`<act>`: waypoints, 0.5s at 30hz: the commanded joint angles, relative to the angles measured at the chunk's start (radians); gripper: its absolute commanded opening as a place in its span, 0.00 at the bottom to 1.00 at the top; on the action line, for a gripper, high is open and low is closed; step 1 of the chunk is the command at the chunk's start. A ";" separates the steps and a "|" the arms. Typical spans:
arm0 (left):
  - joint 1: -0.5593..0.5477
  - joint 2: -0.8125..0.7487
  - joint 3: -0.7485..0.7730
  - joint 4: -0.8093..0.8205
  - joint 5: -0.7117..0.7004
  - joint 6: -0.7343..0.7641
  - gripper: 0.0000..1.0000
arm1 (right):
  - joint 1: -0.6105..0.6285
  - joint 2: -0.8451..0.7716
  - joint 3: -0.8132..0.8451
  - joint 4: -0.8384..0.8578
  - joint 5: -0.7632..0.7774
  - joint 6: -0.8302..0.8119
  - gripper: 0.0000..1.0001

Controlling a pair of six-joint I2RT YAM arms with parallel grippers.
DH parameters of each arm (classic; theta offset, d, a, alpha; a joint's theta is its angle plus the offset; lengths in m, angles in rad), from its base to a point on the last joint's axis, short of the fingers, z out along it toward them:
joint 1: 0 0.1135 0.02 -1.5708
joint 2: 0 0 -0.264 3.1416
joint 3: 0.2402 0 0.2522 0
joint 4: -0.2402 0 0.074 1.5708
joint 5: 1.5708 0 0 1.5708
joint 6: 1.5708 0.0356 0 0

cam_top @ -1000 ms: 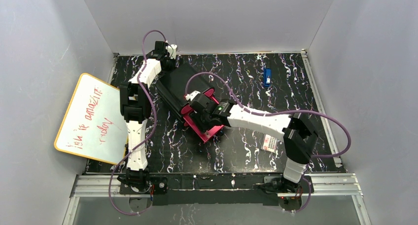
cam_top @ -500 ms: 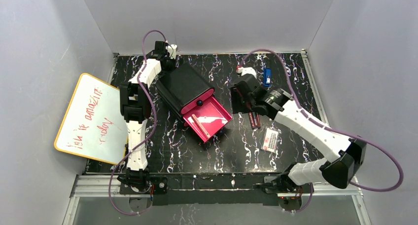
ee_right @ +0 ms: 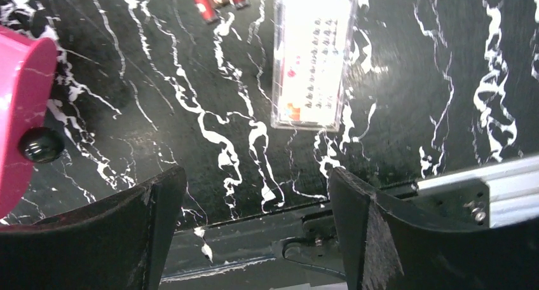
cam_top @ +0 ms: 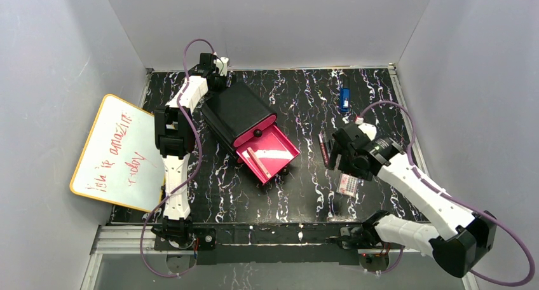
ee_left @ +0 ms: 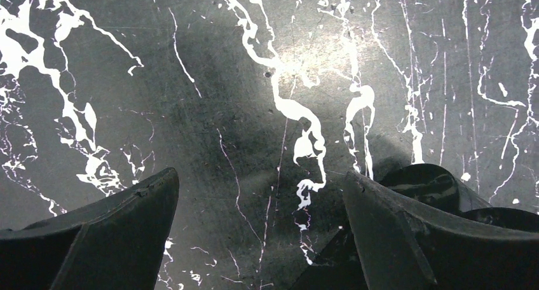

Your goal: Organize the makeup

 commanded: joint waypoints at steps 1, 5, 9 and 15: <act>-0.021 0.009 0.029 -0.039 0.072 -0.008 0.98 | -0.003 -0.069 -0.071 -0.095 0.031 0.165 0.91; -0.021 0.011 0.029 -0.037 0.075 -0.010 0.98 | -0.002 -0.128 -0.194 -0.101 0.021 0.264 0.92; -0.021 0.010 0.028 -0.034 0.082 -0.014 0.98 | -0.003 -0.175 -0.292 -0.017 0.028 0.283 0.92; -0.021 0.010 0.025 -0.031 0.088 -0.017 0.98 | -0.004 -0.119 -0.303 0.029 0.062 0.321 0.94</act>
